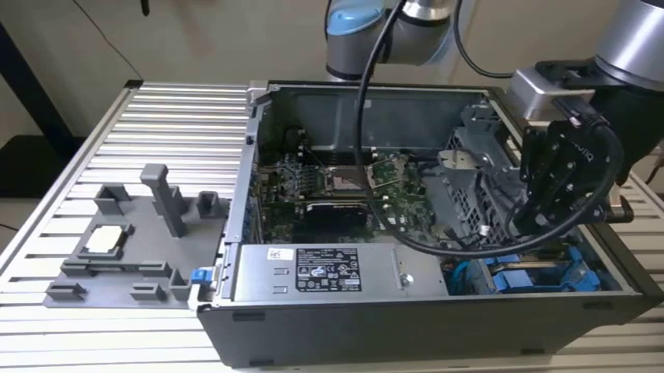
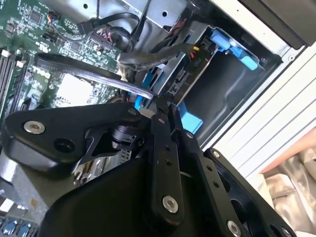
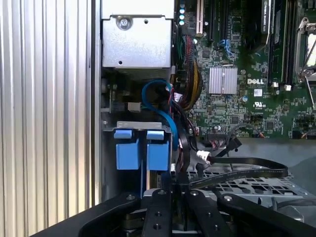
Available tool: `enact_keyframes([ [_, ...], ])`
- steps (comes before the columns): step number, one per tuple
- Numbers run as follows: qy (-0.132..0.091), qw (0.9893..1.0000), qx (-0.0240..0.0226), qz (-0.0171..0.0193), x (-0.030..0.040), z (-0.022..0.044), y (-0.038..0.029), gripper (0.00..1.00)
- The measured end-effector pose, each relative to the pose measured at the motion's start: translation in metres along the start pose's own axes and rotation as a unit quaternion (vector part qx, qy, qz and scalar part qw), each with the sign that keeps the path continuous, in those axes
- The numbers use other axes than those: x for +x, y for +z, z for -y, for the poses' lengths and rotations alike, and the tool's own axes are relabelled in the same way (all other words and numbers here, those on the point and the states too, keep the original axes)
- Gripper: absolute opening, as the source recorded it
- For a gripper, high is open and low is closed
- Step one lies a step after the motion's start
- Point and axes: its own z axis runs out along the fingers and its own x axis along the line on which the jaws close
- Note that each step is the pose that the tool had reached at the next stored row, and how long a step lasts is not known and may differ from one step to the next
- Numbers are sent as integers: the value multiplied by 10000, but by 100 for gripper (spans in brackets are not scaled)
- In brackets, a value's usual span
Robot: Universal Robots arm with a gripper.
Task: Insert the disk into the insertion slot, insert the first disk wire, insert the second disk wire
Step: 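Insert the second disk wire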
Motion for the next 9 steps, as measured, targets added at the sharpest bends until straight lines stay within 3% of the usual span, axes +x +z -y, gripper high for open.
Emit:
enact_keyframes([
  [3, -4, 9999, -115, 4, 5, 73, -1, 16],
  [9, -8, 9998, -164, 101, 74, 118, 4, 16],
])
